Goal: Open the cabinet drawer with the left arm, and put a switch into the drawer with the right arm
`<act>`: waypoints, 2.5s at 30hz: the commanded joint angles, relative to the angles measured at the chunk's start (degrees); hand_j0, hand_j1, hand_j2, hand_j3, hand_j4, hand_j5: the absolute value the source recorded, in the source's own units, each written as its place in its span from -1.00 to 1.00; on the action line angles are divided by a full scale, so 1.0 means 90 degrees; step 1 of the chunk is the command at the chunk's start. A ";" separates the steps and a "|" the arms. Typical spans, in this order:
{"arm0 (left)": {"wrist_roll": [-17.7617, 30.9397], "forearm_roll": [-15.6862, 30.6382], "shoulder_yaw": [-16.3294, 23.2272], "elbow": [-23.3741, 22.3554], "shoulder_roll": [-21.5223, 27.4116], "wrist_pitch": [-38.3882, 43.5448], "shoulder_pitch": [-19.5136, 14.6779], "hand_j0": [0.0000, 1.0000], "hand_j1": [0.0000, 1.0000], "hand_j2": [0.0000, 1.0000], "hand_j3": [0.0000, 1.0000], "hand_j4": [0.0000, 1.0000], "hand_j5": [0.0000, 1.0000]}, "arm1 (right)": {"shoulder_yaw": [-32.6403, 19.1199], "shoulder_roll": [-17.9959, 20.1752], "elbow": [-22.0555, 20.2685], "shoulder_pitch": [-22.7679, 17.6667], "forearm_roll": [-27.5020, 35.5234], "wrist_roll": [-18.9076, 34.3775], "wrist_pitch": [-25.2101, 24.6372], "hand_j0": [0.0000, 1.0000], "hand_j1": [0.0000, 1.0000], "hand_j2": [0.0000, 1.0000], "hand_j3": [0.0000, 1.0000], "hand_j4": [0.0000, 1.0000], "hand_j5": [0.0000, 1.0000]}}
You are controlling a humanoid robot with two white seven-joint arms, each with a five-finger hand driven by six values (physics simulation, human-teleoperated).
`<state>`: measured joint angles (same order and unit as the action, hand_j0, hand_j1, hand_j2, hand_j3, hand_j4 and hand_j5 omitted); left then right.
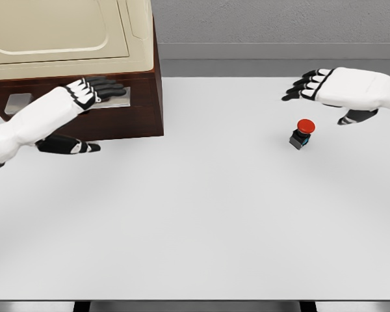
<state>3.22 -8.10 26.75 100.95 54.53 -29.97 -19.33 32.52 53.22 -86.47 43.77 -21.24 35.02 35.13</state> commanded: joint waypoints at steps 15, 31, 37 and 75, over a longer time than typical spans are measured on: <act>0.0003 -0.0282 0.0280 -0.0611 -0.0316 0.0342 -0.0117 1.00 1.00 1.00 1.00 1.00 1.00 | 0.2040 -0.0220 0.0887 0.0938 -0.0032 -0.0002 -0.0015 1.00 1.00 1.00 1.00 1.00 1.00; 0.0003 -0.0360 0.0407 -0.0796 -0.0365 0.0332 -0.0029 1.00 1.00 1.00 1.00 1.00 1.00 | 0.2138 -0.0796 0.2176 0.1240 -0.0247 -0.0002 -0.0015 1.00 1.00 1.00 1.00 1.00 1.00; 0.0003 -0.0350 0.0397 -0.0963 -0.0365 0.0322 -0.0039 1.00 1.00 1.00 1.00 1.00 1.00 | 0.2324 -0.0855 0.2381 0.1289 -0.0296 -0.0002 -0.0015 1.00 1.00 1.00 1.00 1.00 1.00; -0.0006 -0.0282 -0.1272 -0.0113 -0.0111 0.0254 0.1250 1.00 1.00 1.00 1.00 1.00 1.00 | 0.2451 -0.1402 0.3143 0.1397 -0.0579 -0.0002 -0.0015 1.00 1.00 1.00 1.00 1.00 1.00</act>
<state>3.23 -10.94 16.87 98.60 53.33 -27.69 -8.09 54.65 40.47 -58.05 56.34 -26.70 35.02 35.13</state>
